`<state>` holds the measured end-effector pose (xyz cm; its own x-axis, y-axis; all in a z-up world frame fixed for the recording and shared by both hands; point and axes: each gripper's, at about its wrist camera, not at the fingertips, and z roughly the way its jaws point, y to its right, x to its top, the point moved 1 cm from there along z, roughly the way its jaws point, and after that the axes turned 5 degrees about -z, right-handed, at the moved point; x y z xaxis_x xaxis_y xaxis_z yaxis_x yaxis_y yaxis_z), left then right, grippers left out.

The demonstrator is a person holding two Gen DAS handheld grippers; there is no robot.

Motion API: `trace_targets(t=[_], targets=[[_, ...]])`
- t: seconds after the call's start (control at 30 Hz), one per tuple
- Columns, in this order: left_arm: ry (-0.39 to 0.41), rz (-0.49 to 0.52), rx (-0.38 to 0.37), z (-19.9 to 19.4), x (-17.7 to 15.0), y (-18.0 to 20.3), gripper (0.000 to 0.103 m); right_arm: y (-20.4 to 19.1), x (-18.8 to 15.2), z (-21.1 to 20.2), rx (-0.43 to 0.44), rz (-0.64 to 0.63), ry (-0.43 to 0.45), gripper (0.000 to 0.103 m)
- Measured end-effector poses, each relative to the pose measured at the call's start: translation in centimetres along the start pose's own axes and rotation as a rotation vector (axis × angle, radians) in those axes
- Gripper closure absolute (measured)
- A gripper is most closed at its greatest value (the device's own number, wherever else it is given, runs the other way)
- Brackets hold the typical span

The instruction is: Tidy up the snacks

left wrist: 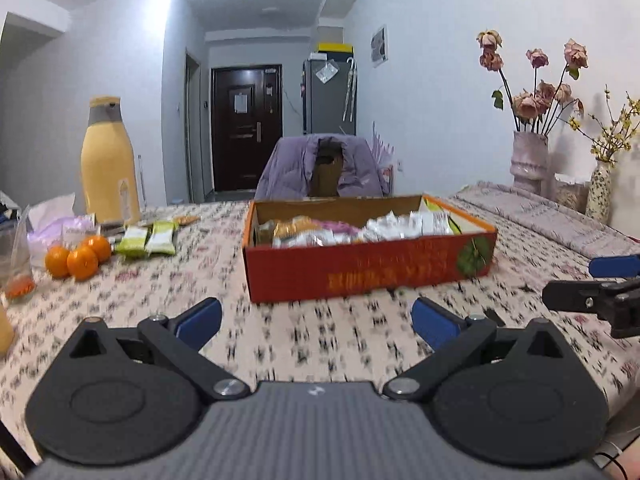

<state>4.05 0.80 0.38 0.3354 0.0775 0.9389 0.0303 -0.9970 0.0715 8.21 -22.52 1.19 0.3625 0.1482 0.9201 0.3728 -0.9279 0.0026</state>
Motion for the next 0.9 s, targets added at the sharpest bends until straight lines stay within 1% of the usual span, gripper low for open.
trace_targets(t=[0.13, 0.23, 0.6, 0.9], targets=[[-0.013, -0.013, -0.015, -0.7, -1.2, -0.2, 0.000, -0.3, -1.6, -0.7, -0.003, 0.012, -0.032, 0.000], [-0.019, -0.027, -0.018, -0.8, -1.7, -0.3, 0.000, -0.2, -2.2, -0.7, -0.005, 0.026, -0.043, 0.000], [-0.038, -0.042, -0.014, -0.6, -2.0, -0.4, 0.000, 0.0, -2.5, -0.5, -0.007, 0.040, -0.053, 0.000], [-0.049, -0.050, -0.026, -0.5, -2.1, -0.5, 0.000, 0.0, -2.5, -0.3, -0.008, 0.042, -0.058, 0.000]])
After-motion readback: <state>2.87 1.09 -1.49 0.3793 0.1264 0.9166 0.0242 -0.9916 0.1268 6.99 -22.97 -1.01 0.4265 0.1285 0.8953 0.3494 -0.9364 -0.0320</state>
